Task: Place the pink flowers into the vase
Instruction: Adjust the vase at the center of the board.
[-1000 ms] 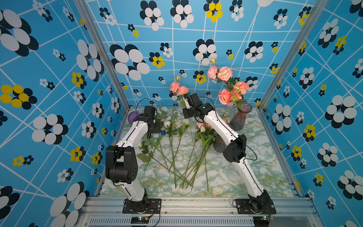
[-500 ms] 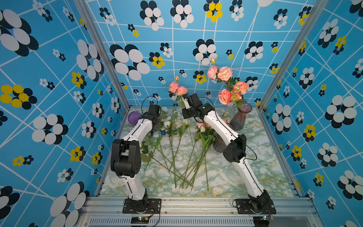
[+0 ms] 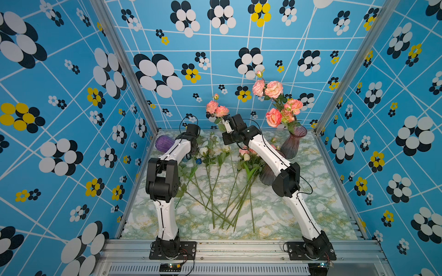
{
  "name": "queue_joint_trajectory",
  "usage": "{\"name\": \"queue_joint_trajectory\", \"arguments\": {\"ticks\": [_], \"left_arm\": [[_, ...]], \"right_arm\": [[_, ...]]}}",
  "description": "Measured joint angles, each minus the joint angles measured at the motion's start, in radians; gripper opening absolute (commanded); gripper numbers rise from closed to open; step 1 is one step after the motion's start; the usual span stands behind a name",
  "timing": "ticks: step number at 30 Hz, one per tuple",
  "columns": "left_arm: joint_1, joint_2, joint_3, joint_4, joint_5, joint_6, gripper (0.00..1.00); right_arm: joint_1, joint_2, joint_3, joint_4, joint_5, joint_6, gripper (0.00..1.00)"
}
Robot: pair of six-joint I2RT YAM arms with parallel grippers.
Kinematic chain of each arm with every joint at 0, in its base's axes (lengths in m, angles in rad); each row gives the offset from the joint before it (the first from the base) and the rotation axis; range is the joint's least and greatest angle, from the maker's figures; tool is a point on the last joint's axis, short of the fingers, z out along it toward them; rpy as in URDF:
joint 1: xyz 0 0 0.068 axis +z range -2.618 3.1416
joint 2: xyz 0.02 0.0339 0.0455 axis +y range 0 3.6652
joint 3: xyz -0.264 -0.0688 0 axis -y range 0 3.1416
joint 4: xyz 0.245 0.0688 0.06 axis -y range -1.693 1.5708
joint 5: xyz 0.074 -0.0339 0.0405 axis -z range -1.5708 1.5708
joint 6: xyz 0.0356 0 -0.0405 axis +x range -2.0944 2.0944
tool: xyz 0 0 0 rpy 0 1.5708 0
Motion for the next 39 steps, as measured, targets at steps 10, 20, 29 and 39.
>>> {"name": "queue_joint_trajectory", "arguments": {"ticks": [10, 20, 29, 39], "left_arm": [[-0.026, 0.04, 0.016, -0.002, -0.101, 0.09, 0.44], [-0.027, 0.074, 0.016, 0.005, -0.172, 0.164, 0.35], [-0.043, 0.1, 0.017, 0.036, -0.267, 0.261, 0.22], [-0.054, 0.119, 0.017, 0.092, -0.386, 0.322, 0.02]], "right_arm": [[-0.005, 0.0, -0.001, 0.014, -0.02, 0.018, 0.0], [-0.006, 0.0, -0.001, 0.014, -0.024, 0.018, 0.0], [-0.017, 0.0, -0.024, 0.016, -0.045, 0.018, 0.0], [-0.031, -0.015, -0.081, 0.041, -0.058, 0.018, 0.0]]}}
